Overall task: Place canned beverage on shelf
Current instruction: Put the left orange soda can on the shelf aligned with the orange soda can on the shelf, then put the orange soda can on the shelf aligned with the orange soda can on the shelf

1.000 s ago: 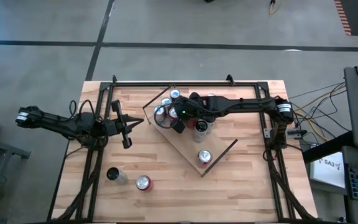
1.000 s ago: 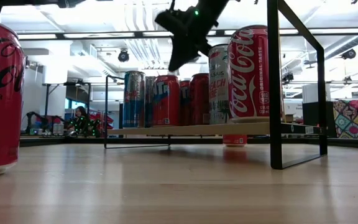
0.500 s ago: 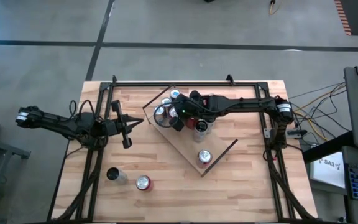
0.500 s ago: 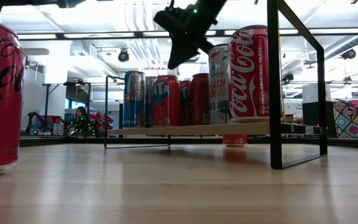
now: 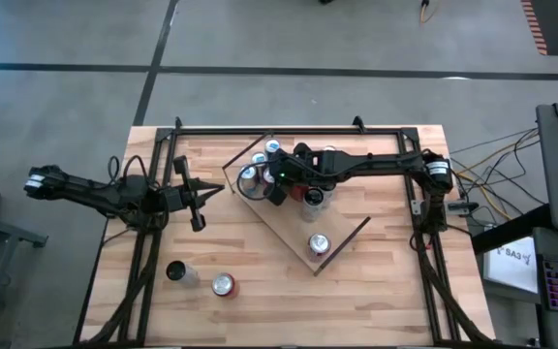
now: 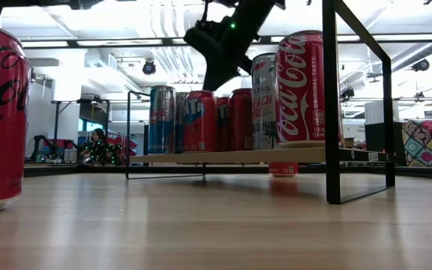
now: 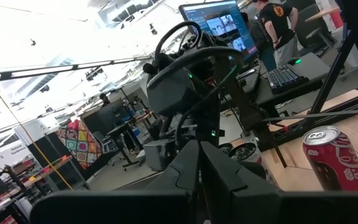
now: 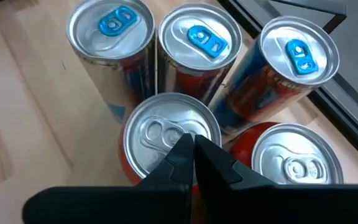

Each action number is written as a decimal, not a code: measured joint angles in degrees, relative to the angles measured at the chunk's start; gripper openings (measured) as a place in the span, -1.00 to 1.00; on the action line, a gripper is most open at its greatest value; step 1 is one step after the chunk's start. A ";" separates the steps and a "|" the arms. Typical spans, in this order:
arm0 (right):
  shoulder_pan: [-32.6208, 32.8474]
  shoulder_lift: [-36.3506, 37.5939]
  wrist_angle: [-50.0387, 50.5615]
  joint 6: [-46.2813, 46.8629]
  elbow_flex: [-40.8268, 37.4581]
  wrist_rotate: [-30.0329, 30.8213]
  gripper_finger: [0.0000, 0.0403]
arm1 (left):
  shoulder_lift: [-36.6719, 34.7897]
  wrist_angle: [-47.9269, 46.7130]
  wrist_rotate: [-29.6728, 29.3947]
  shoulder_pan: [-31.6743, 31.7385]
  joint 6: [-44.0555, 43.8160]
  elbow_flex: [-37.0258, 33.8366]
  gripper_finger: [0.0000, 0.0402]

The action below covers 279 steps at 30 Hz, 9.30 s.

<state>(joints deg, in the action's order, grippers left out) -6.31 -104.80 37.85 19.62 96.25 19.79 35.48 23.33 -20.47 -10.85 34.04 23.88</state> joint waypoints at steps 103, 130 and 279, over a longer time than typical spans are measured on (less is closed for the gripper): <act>13.94 33.87 -16.16 -20.37 -31.55 -10.75 -0.96 | 27.98 -78.52 6.95 -7.45 -63.58 47.35 -1.00; 13.92 33.95 -17.60 -19.86 -31.17 -8.78 -0.95 | 39.84 -110.24 21.94 -21.09 -91.23 58.28 -1.00; -32.59 34.94 -9.40 -34.12 -45.93 -33.53 0.69 | 34.80 -61.88 38.03 49.31 -13.35 45.75 -1.00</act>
<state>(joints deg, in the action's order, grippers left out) -38.89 -69.87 28.45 -14.50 50.32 -13.74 70.28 -38.54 17.56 38.46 20.69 69.63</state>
